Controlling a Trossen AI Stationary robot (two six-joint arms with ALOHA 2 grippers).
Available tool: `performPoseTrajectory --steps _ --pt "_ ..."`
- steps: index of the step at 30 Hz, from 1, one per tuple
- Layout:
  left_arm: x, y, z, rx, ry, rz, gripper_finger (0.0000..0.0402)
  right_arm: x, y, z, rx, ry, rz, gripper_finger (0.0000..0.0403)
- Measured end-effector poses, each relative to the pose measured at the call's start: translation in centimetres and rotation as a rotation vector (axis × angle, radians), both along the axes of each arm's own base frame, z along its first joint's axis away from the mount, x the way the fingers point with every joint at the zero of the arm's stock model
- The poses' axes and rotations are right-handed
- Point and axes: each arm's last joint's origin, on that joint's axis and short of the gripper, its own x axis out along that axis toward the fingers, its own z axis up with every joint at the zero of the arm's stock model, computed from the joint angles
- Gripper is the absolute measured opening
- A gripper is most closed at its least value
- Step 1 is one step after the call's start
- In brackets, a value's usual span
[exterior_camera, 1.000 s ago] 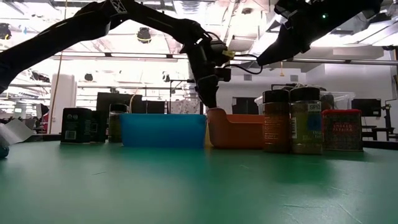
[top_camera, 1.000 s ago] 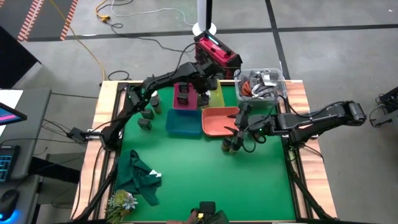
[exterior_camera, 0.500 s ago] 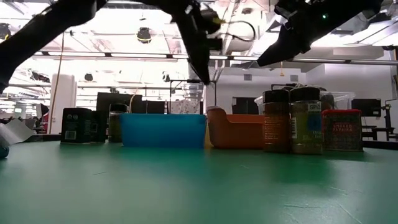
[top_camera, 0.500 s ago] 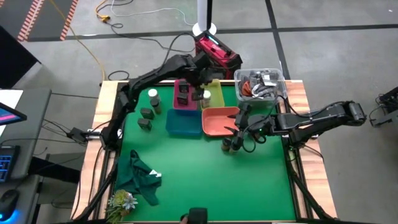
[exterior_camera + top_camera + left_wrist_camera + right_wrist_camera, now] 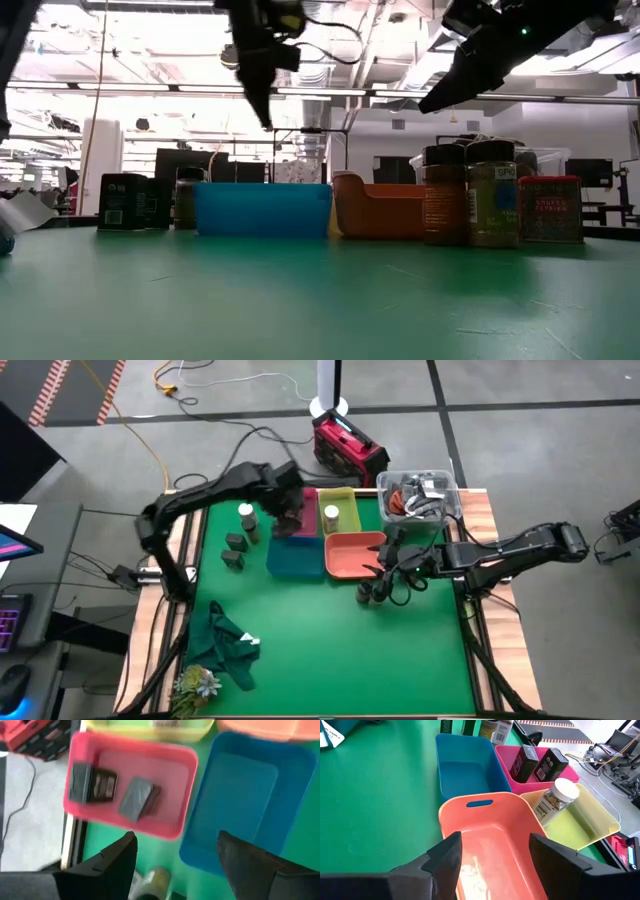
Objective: Sort spices by type
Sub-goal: Put the white seasoning bottle into the yellow bin
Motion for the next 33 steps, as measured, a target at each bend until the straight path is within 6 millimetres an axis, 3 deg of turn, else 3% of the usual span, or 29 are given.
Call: performPoseTrajectory --steps 4,8,19,26,33 --pt "-3.5 -1.1 0.1 0.11 -0.029 0.08 0.0261 0.2 0.0 0.3 -0.015 -0.025 0.01 0.026" --pt "-6.1 -0.3 -0.8 0.141 -0.047 0.219 0.0261 0.5 0.0 0.9 -0.042 -0.089 0.028 0.026" --pt "-10.8 6.6 -3.5 0.015 -0.084 0.635 0.0261 0.8 0.1 1.5 -0.044 -0.151 0.056 0.026" --pt "-12.2 9.5 -5.7 -0.151 -0.092 0.7 0.0261 0.8 0.1 1.6 -0.051 -0.152 0.065 0.026" --pt "-11.6 10.4 -7.6 -0.204 -0.035 0.663 0.0262 0.9 0.2 1.6 -0.044 -0.161 0.085 0.026"
